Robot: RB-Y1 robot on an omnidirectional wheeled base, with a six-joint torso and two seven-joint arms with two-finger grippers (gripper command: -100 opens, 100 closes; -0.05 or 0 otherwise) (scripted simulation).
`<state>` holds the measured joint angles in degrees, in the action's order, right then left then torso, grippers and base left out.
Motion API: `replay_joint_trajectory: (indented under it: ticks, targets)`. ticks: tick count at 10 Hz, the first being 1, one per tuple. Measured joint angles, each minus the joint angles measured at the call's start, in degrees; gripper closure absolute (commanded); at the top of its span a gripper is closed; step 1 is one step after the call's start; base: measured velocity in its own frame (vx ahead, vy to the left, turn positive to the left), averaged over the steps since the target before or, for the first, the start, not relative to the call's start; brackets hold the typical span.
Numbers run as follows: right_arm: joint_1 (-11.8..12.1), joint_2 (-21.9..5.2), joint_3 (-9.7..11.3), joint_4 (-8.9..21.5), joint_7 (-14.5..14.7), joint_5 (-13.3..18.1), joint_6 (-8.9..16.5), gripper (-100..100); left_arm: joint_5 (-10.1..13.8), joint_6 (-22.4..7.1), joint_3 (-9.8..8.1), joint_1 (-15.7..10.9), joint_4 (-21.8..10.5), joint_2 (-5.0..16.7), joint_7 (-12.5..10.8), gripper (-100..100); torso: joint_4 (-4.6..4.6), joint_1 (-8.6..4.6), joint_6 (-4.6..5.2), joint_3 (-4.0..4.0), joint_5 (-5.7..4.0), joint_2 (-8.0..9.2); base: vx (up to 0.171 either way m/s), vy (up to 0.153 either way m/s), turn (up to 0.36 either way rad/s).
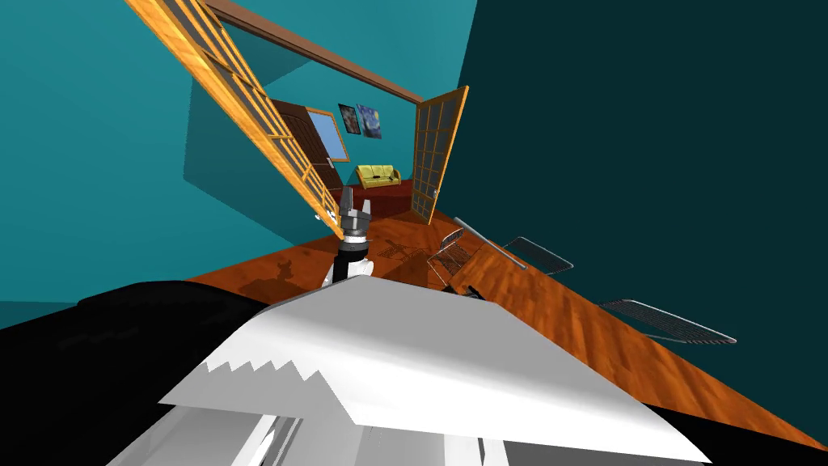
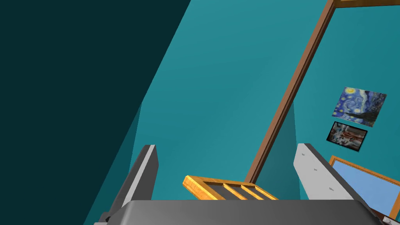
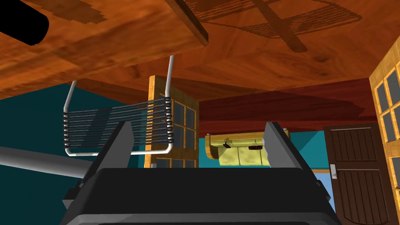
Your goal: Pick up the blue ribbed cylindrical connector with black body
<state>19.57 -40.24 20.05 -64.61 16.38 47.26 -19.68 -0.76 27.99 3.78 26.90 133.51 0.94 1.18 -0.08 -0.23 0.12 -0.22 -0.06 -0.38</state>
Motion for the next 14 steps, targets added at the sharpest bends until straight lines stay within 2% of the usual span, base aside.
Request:
replay_joint_trajectory:
  ticks: [2, 3, 5, 6, 8, 11, 12, 13, 14]
  targets:
    - [-0.7, -1.3, 1.1, 3.7, -0.4, 1.6, 0.0, -100, 0.0, 0.0, 0.0, 0.0, 0.0, 0.0, 0.0, 0, -0.01, -0.03, 0.02, -0.01, 0.0, -0.02, 0.036, -0.077, 0.268]
    - [0.1, -2.1, 1.4, 4.9, -0.2, 2.4, 0.0, -100, 0.0, 0.0, 0.0, 0.0, 0.0, 0.0, 0.0, 0, 0.0, -0.13, -0.03, 0.0, -0.01, -0.01, 0.039, -0.086, 0.184]
    - [-0.4, -2.3, 2.2, 7.3, -0.2, 3.2, 0.2, -100, 0.0, 0.0, 0.0, 0.0, 0.0, 0.0, 0.0, 0, 0.0, 0.06, 0.04, 0.0, 0.0, 0.0, 0.023, -0.039, 0.177]
    - [-0.7, -2.1, 2.2, 9.8, 0.4, 3.9, -0.3, -100, 0.0, 0.0, 0.0, 0.0, 0.0, 0.0, 0.0, 0, 0.01, 0.05, -0.05, 0.0, 0.01, 0.0, 0.024, -0.056, 0.18]
    - [-0.3, -3.8, 4.0, 10.8, -0.8, 5.1, 0.3, -100, 0.0, 0.0, 0.0, 0.0, 0.0, 0.0, 0.0, 0, 0.01, -0.04, -0.03, -0.01, 0.0, -0.02, 0.026, -0.072, 0.233]
    - [-1.3, -4.1, 5.5, 14.9, -1.3, 6.3, 0.2, -100, 0.0, 0.0, 0.0, 0.0, 0.0, 0.0, 0.0, 0, 0.01, 0.08, -0.03, 0.0, 0.02, -0.01, 0.017, -0.042, 0.142]
    - [-1.6, -3.2, 4.7, 17.9, -0.1, 6.4, -0.6, -100, 0.0, 0.0, -0.01, 0.0, 0.0, 0.0, 0.0, 0, 0.0, 0.05, 0.05, 0.0, 0.0, 0.01, 0.014, -0.061, 0.187]
    - [-1.4, -3.9, 6.3, 18.7, -0.9, 7.2, -0.2, -100, 0.0, 0.0, 0.0, 0.0, 0.0, 0.0, 0.0, 0, 0.01, 0.01, 0.02, 0.01, 0.01, 0.02, 0.012, -0.06, 0.191]
    - [-1.1, -4.3, 6.8, 19.3, -1.5, 7.5, 0.0, -100, 0.0, 0.0, -0.01, 0.0, 0.0, 0.0, 0.0, 0, 0.01, 0.02, 0.03, 0.01, 0.0, 0.02, 0.016, -0.064, 0.269]
